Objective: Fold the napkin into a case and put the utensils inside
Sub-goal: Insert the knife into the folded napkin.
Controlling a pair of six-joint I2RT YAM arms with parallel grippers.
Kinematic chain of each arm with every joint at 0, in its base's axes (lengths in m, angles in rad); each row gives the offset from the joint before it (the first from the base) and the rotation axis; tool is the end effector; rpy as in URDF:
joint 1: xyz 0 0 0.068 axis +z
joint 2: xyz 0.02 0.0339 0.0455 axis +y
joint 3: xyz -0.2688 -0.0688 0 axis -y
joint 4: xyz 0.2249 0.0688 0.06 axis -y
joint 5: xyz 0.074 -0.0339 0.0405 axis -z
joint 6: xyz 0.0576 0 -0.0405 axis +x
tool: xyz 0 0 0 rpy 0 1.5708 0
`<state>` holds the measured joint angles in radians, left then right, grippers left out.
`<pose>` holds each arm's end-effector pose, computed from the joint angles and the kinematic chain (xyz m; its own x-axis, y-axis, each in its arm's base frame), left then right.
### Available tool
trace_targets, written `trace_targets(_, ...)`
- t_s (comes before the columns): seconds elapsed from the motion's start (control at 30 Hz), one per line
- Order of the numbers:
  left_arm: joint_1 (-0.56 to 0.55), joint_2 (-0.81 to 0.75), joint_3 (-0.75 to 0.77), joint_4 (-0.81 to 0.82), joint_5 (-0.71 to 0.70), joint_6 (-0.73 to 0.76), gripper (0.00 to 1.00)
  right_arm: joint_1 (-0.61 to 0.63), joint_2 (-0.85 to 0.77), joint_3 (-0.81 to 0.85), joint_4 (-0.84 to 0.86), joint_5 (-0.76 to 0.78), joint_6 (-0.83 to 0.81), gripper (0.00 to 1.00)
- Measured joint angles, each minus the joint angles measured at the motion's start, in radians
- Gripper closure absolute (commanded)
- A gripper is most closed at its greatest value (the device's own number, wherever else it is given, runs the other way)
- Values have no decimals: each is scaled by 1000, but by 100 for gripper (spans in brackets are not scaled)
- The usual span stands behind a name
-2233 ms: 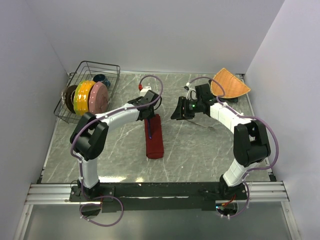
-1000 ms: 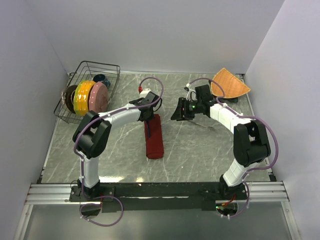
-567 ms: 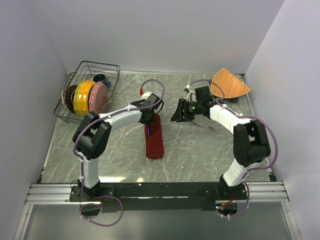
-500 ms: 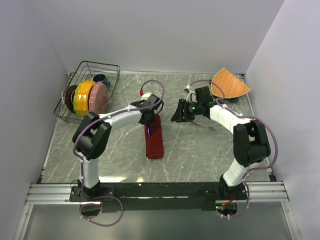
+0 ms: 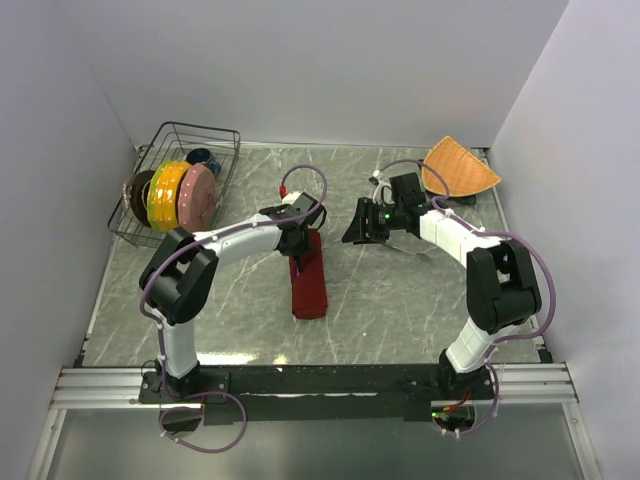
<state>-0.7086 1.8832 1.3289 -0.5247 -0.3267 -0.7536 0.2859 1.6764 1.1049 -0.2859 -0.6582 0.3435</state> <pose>0.3052 -0.2372 0.1886 -0.8311 -0.1412 -0.5379 -0.0924 0.9888 -0.1168 0.3241 0.1320 0.2192 -0.8876 0.0168 -0.4604 -0.3274 0.6802 0.6559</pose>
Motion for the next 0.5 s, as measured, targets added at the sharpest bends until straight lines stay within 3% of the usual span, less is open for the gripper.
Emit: trace_targets(0.5, -15, -9, -54, -34, 64, -26, 99, 0, -1, -13, 8, 13, 0, 46)
